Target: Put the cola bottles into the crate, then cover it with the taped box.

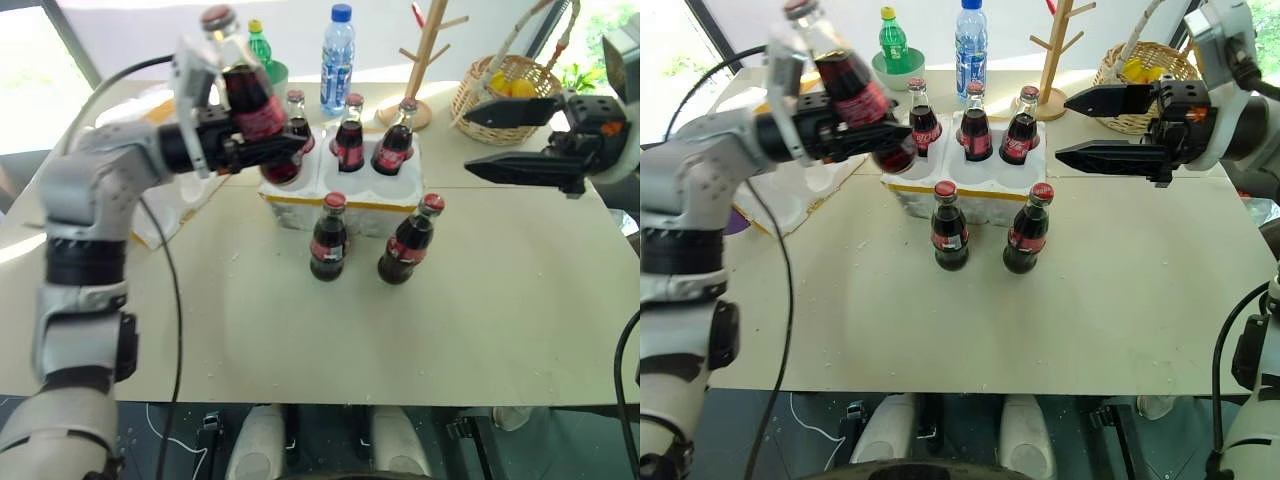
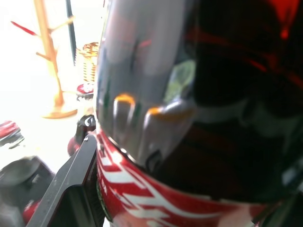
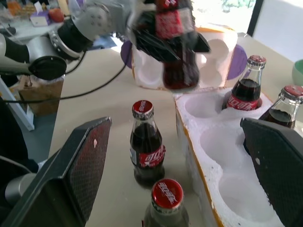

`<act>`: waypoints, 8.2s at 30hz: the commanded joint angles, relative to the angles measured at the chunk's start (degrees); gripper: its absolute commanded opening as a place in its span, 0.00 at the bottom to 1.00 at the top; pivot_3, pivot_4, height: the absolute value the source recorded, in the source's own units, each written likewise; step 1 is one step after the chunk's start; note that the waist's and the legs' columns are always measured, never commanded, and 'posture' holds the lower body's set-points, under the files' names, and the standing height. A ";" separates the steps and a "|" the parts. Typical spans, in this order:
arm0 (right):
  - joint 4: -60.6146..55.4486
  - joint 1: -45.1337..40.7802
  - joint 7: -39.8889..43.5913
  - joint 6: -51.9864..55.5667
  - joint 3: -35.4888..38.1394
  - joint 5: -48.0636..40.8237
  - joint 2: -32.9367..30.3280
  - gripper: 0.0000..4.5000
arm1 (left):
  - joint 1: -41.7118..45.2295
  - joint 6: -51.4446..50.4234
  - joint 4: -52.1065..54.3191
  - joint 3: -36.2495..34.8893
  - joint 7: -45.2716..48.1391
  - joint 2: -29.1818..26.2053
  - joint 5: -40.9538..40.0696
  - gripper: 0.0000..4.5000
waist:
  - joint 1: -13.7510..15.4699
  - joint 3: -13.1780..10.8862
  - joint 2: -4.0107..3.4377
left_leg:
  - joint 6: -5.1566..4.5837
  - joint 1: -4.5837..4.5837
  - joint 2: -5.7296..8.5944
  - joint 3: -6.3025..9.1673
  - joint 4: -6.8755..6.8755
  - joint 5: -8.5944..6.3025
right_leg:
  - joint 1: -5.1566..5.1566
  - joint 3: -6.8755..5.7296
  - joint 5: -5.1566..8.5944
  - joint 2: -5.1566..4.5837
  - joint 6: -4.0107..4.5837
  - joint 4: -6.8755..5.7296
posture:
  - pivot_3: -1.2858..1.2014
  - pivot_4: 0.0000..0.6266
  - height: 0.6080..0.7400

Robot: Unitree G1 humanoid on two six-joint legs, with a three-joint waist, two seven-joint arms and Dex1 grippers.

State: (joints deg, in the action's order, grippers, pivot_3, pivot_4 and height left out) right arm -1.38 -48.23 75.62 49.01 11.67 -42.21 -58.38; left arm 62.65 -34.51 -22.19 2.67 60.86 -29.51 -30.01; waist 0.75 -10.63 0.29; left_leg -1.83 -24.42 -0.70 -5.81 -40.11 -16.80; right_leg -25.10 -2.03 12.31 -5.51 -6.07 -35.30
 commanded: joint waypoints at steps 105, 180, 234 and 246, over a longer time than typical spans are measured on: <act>-12.42 22.09 -18.50 1.83 16.17 -11.18 -1.36 1.00 | 14.52 31.01 -42.74 -1.99 9.16 5.81 21.08 0.56 | -0.01 -0.11 0.16 | -0.66 -0.25 -0.19 0.06 -0.89 -0.38 | 0.05 0.13 -0.11 -0.02 -0.29 -0.03 | 0.52 0.24 1.00; 13.81 -3.64 -43.49 -8.69 -11.65 13.67 28.32 0.63 | -22.30 -8.80 33.22 -4.85 7.00 -18.80 -5.96 1.00 | -1.50 -0.12 0.07 | -0.56 -0.12 -0.23 0.02 -0.63 -0.34 | 0.09 0.27 -0.08 0.13 -0.29 -0.15 | 0.52 0.24 1.00; -5.58 -8.18 -0.54 4.86 0.92 -7.29 -0.44 1.00 | -4.57 4.36 -25.53 13.03 20.48 -43.16 34.76 1.00 | -1.21 -0.06 0.45 | -0.32 -0.02 -0.20 -0.50 -0.09 -0.20 | -0.27 0.23 -0.01 -0.04 -0.13 -0.15 | 0.52 0.24 1.00; -7.88 -3.05 -4.83 4.78 2.35 -8.07 -1.11 1.00 | 2.45 11.02 -38.34 14.61 22.24 -35.74 41.61 0.47 | -1.43 -0.07 0.45 | -0.47 0.01 -0.28 -0.44 -0.10 -0.29 | -0.37 0.23 0.00 -0.08 -0.13 -0.25 | 0.52 0.24 1.00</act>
State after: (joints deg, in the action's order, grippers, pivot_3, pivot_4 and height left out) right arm -7.87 -50.87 71.05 54.20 11.50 -49.02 -58.35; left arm 64.34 -24.03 -59.89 17.26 82.51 -65.00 9.85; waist -0.68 -10.71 0.73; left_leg -2.36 -24.42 -0.97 -6.21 -40.21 -17.12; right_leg -25.46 -1.80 12.31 -5.61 -6.20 -35.57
